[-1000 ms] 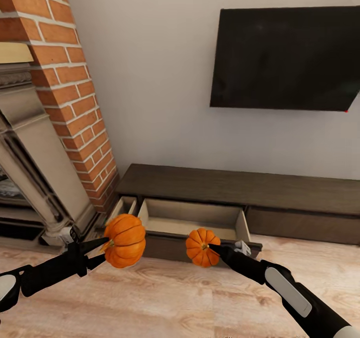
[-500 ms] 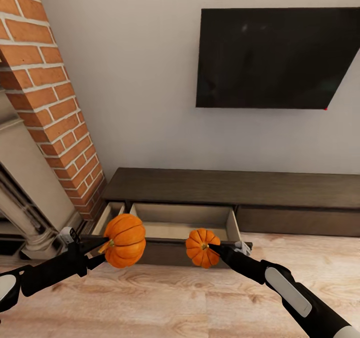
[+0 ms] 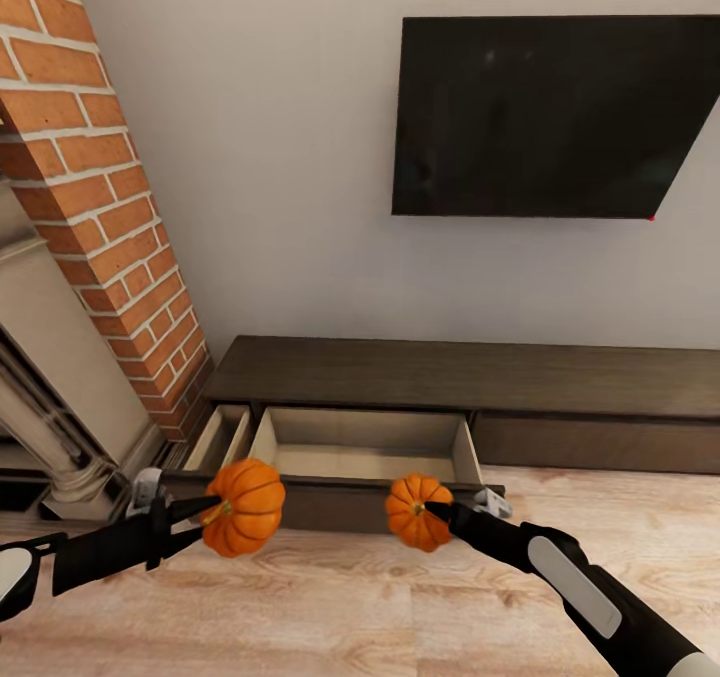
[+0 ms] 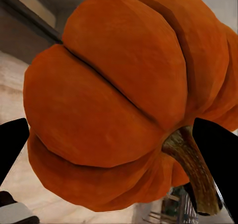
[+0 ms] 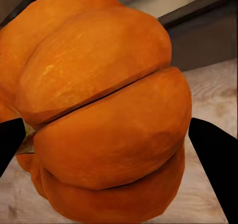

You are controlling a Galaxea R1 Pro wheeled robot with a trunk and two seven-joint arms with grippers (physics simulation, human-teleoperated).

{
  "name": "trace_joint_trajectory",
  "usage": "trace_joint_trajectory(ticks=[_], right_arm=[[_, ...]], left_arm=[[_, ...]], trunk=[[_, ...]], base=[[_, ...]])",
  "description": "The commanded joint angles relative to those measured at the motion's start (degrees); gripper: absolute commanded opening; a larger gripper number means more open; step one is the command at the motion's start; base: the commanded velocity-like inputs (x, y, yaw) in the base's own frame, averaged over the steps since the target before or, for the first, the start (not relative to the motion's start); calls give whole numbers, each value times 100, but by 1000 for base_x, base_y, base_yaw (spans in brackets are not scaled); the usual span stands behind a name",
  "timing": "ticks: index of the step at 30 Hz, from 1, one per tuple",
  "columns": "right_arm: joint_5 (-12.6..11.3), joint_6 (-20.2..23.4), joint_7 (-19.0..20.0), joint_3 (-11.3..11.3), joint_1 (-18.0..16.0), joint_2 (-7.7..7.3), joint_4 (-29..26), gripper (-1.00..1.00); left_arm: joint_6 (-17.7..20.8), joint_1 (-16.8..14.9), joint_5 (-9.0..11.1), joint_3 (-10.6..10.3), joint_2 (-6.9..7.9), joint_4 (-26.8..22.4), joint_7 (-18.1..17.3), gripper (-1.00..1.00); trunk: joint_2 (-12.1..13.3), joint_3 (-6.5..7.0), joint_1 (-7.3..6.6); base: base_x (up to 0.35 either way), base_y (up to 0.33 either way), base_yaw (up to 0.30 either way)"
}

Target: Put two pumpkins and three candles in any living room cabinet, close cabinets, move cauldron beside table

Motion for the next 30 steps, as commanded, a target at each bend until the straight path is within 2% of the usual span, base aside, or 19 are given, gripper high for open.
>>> trace_joint_trajectory(ticks=[1, 6, 9, 10, 11, 15, 17, 20, 23, 24, 27, 30], right_arm=[[4, 1, -65, 7, -6, -2, -12, -100], [369, -41, -173, 0, -7, 11, -61, -100], [533, -49, -198, 7, -5, 13, -239, -100], [578, -40, -208, 10, -6, 20, -344, -100], [661, -18, -236, 12, -11, 34, -520, -100], [853, 27, -486, 8, -50, 113, -875, -100], [884, 30, -624, 7, -85, 200, -963, -100], [907, 20, -699, 7, -112, 346, -1025, -100], [970, -20, -714, 12, -119, 410, -1039, -100], [1071, -41, -712, 10, -120, 445, -1049, -100], [1321, -82, -709, 6, -121, 514, -1046, -100], [1514, -274, -710, 0, -121, 651, -1012, -100]], left_arm=[[-9, -7, -51, 3, -5, 9, 32, -100], [-292, -23, -356, 22, -67, 32, 484, -100], [-431, -133, -617, 21, -277, 31, 768, -100], [-447, -227, -738, 17, -385, 31, 906, -100], [-462, -388, -960, 10, -586, 30, 1167, -100], [-468, -787, -1601, -3, -1311, -6, 2008, -100], [-465, -1000, -1784, -18, -1595, -26, 2344, -100], [-467, -1223, -1905, -46, -1967, -52, 2704, -100], [-466, -1387, -1960, -56, -2121, -90, 2864, -100], [-460, -1453, -1986, -60, -2150, -116, 2889, -100], [-451, -1506, -2008, -140, -2176, -184, 2907, -100], [-456, -1519, -2014, -277, -2177, -200, 2913, -100]], trunk=[[-3, -5, 0], [-3, -5, 0], [-3, -5, 0], [-3, -5, 0], [-3, -5, 0], [-3, -5, 0], [-3, -5, 0], [-3, -5, 0], [-3, -5, 0], [-3, -5, 0], [-3, -5, 0], [-3, -5, 0]], base=[[0, 0, 0], [0, 0, 0], [0, 0, 0], [0, 0, 0], [0, 0, 0], [0, 0, 0], [0, 0, 0], [0, 0, 0], [0, 0, 0], [0, 0, 0], [0, 0, 0], [0, 0, 0]])
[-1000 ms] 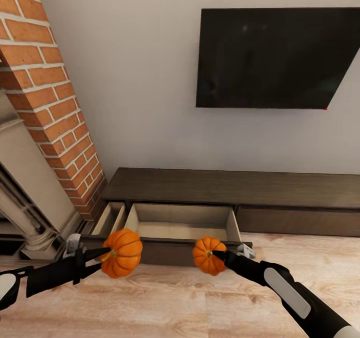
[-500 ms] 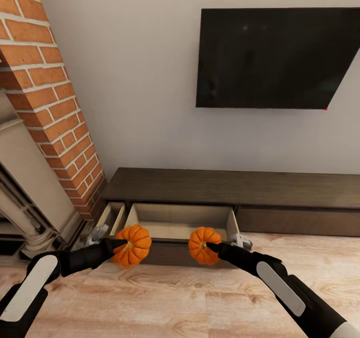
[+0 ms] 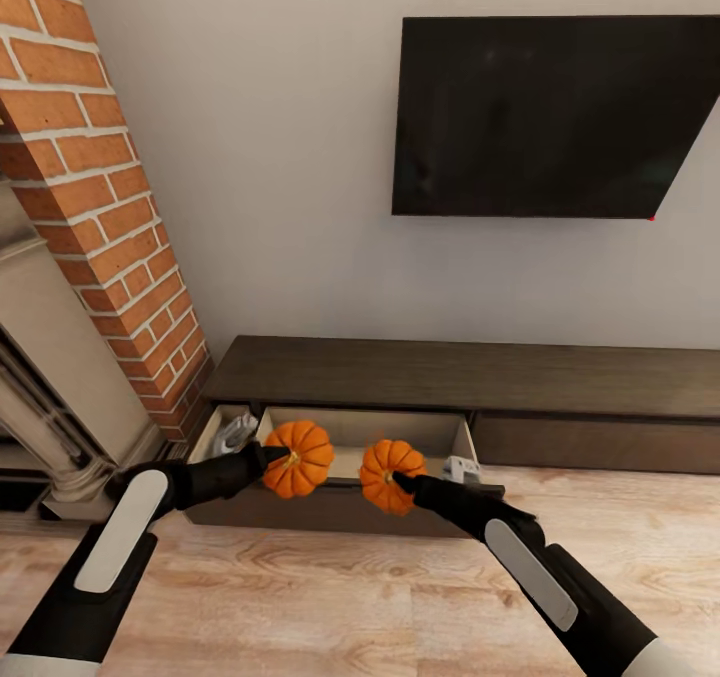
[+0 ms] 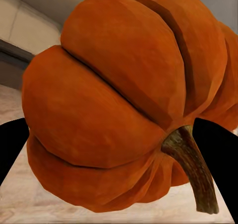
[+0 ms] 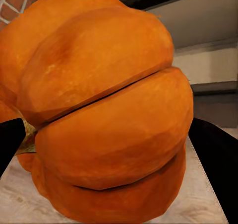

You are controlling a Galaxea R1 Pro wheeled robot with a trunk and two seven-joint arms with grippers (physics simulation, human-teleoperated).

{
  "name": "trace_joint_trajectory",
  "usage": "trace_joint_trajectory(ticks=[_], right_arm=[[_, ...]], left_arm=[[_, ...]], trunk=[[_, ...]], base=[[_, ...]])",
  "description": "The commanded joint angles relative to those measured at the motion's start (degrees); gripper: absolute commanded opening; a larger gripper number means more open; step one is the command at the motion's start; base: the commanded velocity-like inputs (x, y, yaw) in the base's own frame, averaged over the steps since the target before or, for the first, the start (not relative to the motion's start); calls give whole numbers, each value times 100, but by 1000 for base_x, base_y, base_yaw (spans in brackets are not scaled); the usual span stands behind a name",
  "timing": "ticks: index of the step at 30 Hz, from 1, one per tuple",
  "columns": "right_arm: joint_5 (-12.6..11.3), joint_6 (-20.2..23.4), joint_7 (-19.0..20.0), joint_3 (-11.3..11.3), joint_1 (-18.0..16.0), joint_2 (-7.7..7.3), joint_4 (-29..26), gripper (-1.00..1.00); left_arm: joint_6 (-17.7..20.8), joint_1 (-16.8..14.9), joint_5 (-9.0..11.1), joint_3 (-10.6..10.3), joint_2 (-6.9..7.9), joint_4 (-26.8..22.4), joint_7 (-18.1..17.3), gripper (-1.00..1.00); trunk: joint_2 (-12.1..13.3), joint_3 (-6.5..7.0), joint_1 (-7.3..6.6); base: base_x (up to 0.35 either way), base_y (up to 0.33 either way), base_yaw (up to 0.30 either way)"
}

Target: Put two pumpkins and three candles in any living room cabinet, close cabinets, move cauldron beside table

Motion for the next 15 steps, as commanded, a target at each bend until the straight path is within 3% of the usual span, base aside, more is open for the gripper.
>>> trace_joint_trajectory(ticks=[1, 5, 8, 10, 12, 15], right_arm=[[44, -152, -60, 16, -5, 53, 11, -100], [411, -677, -87, 21, -5, 162, 50, -100], [504, -793, -99, 24, -5, 188, 56, -100], [554, -845, -103, 23, -5, 228, 55, -100], [596, -917, -104, 23, -5, 270, 50, -100], [604, -1133, -105, 18, -5, 291, 63, -100]], left_arm=[[-9, -7, 64, -44, 1, -10, 61, -100], [-44, -10, 56, -146, -11, 6, 61, -100], [-170, -13, 54, -304, -27, -5, 53, -100], [-286, -38, 41, -400, -144, -15, 52, -100], [-348, -174, -194, -454, -323, 18, 58, -100], [-386, -302, -855, -473, -485, 46, 54, -100]], trunk=[[-3, -5, 0], [-3, -5, 0], [-3, -5, 0], [-3, -5, 0], [-3, -5, 0], [-3, -5, 0]], base=[[0, 0, 0], [0, 0, 0], [0, 0, 0], [0, 0, 0], [0, 0, 0], [0, 0, 0]])
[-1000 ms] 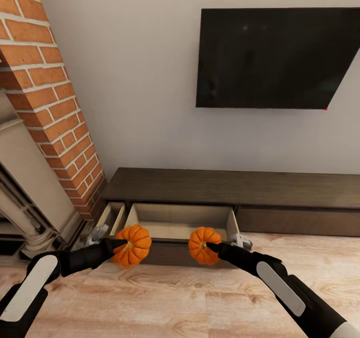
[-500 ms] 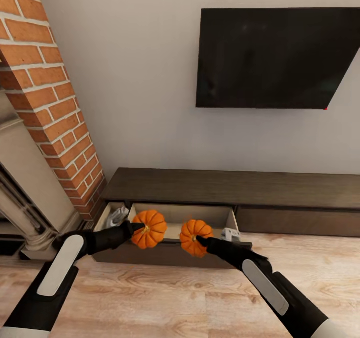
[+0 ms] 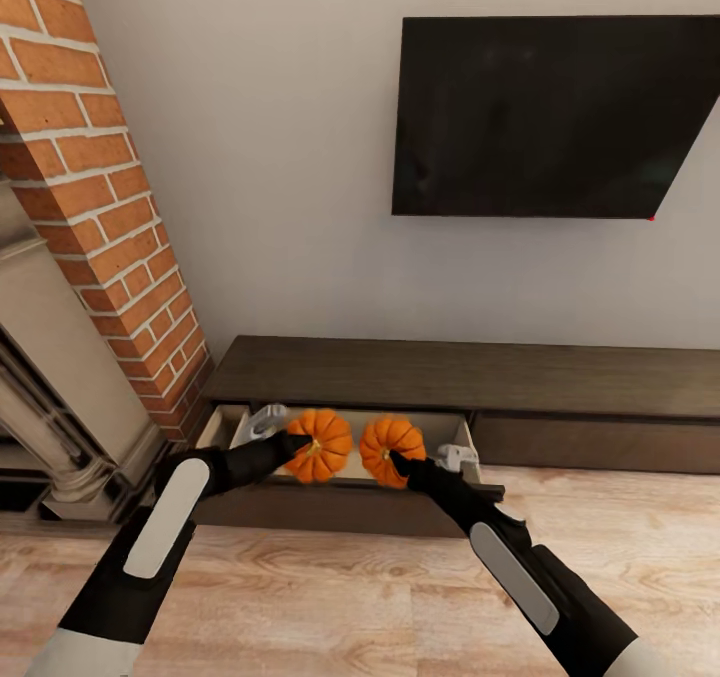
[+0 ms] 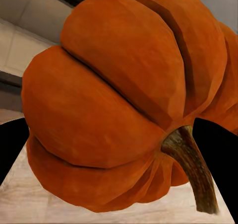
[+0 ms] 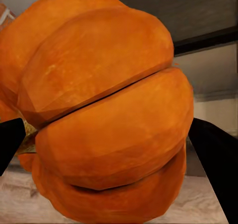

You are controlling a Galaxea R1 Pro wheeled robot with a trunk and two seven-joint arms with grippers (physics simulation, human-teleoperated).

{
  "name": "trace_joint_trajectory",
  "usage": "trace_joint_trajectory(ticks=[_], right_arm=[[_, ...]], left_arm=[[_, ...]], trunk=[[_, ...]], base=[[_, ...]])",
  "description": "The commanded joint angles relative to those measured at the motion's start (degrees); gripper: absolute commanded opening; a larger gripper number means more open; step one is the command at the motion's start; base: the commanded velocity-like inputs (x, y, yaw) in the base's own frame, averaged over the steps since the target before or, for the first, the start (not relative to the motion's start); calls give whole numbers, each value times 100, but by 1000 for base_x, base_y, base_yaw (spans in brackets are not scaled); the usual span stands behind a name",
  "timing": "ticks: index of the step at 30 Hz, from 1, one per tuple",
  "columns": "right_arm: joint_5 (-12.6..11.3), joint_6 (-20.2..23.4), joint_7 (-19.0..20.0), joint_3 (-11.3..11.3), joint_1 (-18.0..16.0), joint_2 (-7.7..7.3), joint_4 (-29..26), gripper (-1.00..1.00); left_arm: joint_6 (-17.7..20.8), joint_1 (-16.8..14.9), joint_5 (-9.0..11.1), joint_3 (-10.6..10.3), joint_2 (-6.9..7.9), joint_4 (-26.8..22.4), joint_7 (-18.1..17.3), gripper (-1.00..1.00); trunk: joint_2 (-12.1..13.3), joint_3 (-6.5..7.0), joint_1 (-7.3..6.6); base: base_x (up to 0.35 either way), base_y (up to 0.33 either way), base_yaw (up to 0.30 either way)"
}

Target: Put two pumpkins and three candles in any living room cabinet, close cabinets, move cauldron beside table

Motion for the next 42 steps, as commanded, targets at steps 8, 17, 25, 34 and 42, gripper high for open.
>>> trace_joint_trajectory(ticks=[8, 17, 25, 34, 42], right_arm=[[-70, -377, -45, 1, -4, -5, 229, -100], [-65, -393, -251, -2, -67, -7, 260, -100], [15, -405, -699, 14, -234, 1, 262, -100], [102, -376, -784, 15, -439, 86, 627, -100], [324, -494, -1093, 24, -573, 331, 998, -100]], left_arm=[[-23, -330, -956, 33, -159, 227, 64, -100], [-383, -548, -1041, 41, -151, 774, 67, -100], [-730, -575, -1430, 27, -193, 1170, 58, -100], [-800, -576, -1449, 10, -170, 1228, 11, -100], [-994, -576, -1450, -17, -159, 1289, 7, -100]], trunk=[[-3, -6, 0], [-3, -6, 0], [-3, -6, 0], [-3, -6, 0], [-3, -6, 0]], base=[[0, 0, 0], [0, 0, 0], [0, 0, 0], [47, 0, 0], [59, 0, 0]])
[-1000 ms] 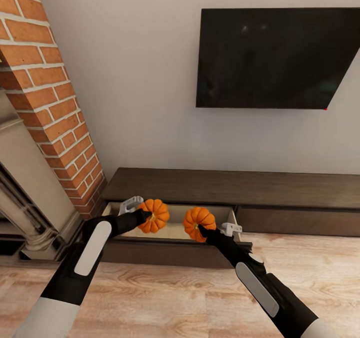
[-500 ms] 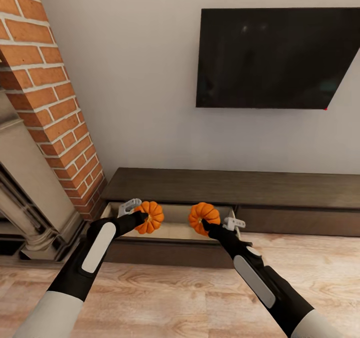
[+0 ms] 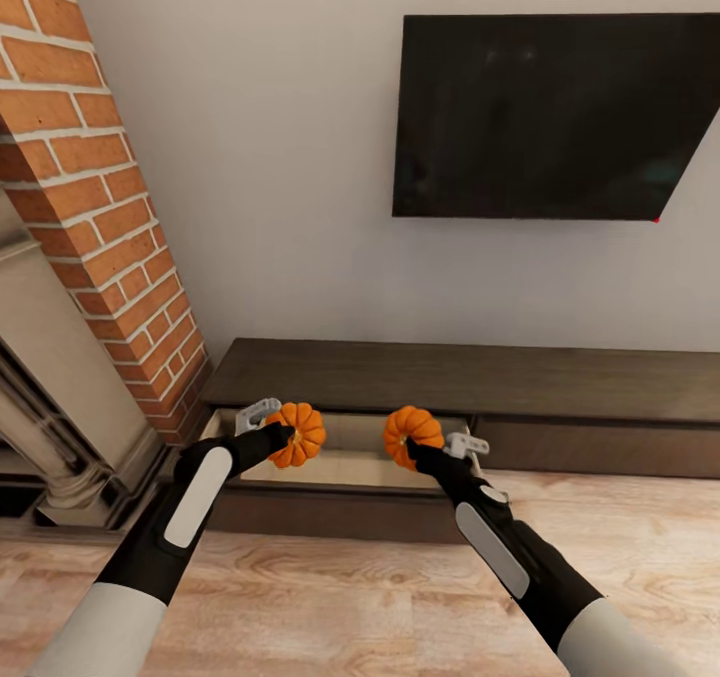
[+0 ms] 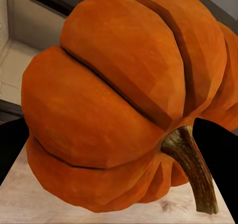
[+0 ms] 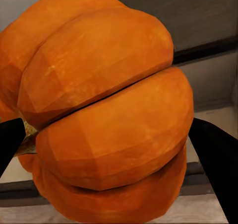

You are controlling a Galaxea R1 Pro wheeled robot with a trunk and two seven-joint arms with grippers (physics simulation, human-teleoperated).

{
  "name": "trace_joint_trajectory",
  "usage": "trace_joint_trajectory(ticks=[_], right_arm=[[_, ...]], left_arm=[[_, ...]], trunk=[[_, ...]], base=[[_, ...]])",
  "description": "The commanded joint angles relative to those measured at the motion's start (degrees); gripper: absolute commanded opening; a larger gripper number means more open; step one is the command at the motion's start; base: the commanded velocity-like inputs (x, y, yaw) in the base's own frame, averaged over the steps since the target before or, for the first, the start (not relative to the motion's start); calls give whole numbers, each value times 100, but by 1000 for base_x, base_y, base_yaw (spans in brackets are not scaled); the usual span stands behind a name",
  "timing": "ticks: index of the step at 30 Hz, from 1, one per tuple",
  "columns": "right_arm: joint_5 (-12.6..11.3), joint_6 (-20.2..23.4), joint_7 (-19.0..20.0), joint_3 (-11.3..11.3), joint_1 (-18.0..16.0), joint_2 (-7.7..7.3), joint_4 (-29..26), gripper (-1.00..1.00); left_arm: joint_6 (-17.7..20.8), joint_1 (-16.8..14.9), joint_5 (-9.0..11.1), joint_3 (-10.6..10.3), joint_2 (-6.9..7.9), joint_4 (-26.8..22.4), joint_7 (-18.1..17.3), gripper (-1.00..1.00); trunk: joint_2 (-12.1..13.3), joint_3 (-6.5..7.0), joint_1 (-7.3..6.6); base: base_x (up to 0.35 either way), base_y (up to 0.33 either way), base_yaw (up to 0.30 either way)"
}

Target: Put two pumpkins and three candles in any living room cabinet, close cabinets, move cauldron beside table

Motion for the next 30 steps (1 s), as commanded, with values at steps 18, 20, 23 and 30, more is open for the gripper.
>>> trace_joint_trajectory(ticks=[18, 20, 23, 30], right_arm=[[438, 128, -482, 14, -125, 352, 233, -100], [441, 201, -500, 18, -139, 361, 245, -100], [440, 247, -512, 19, -146, 366, 256, -100], [411, 342, -520, 18, -197, 368, 265, -100]], left_arm=[[-440, -5, -383, -16, -47, 406, 56, -100], [-440, -5, -389, -16, -47, 409, 56, -100], [-441, -5, -393, -18, -47, 406, 57, -100], [-441, -4, -387, -29, -47, 407, 56, -100]], trunk=[[-3, -5, 0], [-3, -5, 0], [-3, -5, 0], [-3, -5, 0]], base=[[75, 0, 0], [40, 0, 0], [110, 0, 0], [45, 0, 0]])
